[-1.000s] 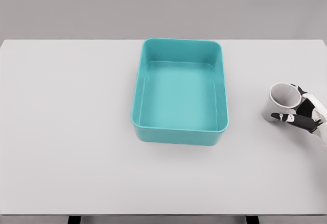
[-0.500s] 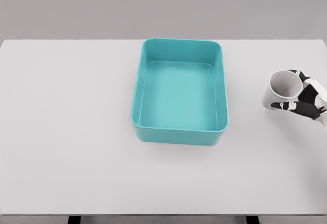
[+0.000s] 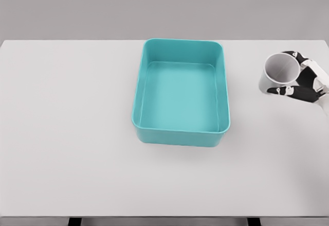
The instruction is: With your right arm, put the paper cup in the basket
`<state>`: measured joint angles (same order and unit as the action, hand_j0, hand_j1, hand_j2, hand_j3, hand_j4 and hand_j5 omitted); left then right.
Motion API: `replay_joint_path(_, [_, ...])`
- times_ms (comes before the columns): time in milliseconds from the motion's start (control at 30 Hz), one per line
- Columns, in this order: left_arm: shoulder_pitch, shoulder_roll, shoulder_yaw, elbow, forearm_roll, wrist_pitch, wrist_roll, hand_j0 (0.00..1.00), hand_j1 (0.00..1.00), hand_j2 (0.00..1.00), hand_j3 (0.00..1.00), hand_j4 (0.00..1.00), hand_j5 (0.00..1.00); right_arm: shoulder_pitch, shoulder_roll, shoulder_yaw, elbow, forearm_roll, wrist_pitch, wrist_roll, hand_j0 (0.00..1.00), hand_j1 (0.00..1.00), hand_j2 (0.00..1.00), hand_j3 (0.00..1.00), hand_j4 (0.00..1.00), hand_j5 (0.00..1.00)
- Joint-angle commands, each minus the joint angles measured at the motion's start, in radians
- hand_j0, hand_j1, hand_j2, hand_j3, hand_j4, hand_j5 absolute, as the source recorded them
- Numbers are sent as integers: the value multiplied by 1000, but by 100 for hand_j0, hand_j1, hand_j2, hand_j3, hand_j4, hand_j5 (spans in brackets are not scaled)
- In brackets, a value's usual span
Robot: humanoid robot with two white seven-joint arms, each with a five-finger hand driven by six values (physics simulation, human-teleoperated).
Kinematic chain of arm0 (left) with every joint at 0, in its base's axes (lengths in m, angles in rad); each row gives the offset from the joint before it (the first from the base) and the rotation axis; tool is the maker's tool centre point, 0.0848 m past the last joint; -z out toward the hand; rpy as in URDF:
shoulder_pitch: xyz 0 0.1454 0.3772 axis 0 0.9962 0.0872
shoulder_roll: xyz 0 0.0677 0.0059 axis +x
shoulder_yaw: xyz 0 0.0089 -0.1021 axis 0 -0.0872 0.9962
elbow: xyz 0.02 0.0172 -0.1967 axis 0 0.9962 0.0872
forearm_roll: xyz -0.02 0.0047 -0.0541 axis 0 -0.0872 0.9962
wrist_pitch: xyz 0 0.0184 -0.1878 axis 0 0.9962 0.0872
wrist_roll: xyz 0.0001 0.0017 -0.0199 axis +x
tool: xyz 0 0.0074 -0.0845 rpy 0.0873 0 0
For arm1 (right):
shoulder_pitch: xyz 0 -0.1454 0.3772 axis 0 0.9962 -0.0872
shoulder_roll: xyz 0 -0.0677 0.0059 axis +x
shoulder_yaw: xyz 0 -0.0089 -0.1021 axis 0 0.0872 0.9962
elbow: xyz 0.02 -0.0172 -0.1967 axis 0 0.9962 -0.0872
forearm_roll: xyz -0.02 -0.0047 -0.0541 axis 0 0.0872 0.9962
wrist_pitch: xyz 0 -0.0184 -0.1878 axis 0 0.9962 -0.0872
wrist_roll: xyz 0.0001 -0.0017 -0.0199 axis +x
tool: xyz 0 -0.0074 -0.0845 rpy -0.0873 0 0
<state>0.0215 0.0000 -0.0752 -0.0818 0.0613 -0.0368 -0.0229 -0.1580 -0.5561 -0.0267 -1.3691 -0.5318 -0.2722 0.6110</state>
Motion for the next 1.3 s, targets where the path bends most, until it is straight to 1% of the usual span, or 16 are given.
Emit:
replay_joint_path(0, [0, 0, 0, 0, 0, 0, 0, 100, 100, 100, 100, 100, 100, -2, 4, 16, -2, 0, 1, 0, 56, 56, 56, 56, 56, 56])
replay_joint_path(200, [0, 0, 0, 0, 0, 0, 0, 100, 100, 100, 100, 100, 100, -44, 8, 51, -4, 4, -5, 0, 56, 56, 56, 56, 56, 56])
replay_joint_path(333, [0, 0, 0, 0, 0, 0, 0, 100, 100, 100, 100, 100, 100, -67, 12, 64, -28, 18, -1, 0, 56, 56, 56, 56, 56, 56])
replay_joint_path(467, [0, 0, 0, -1, 0, 0, 0, 100, 100, 100, 100, 100, 100, -100, 15, 91, -28, 18, -1, 0, 56, 56, 56, 56, 56, 56])
replay_joint_path(600, [0, 0, 0, 0, 0, 0, 0, 100, 100, 100, 100, 100, 100, -132, 39, 108, -27, 35, 5, 0, 56, 56, 56, 56, 56, 56])
replay_joint_path(700, [0, 0, 0, 0, 0, 0, 0, 100, 100, 100, 100, 100, 100, -172, 81, 113, -27, 65, 36, 0, 56, 56, 56, 56, 56, 56])
replay_joint_path(933, [0, 0, 0, -1, 0, 0, 0, 100, 100, 100, 100, 100, 100, -227, 119, 149, -21, 118, 47, 0, 56, 56, 56, 56, 56, 56])
replay_joint_path(1100, [0, 0, 0, 0, 0, 0, 0, 100, 100, 100, 100, 100, 100, -242, 124, 172, -21, 133, 41, 0, 56, 56, 56, 56, 56, 56])
replay_joint_path(1267, [0, 0, 0, 0, 0, 0, 0, 100, 100, 100, 100, 100, 100, -275, 165, 186, -18, 199, 42, 0, 56, 56, 56, 56, 56, 56])
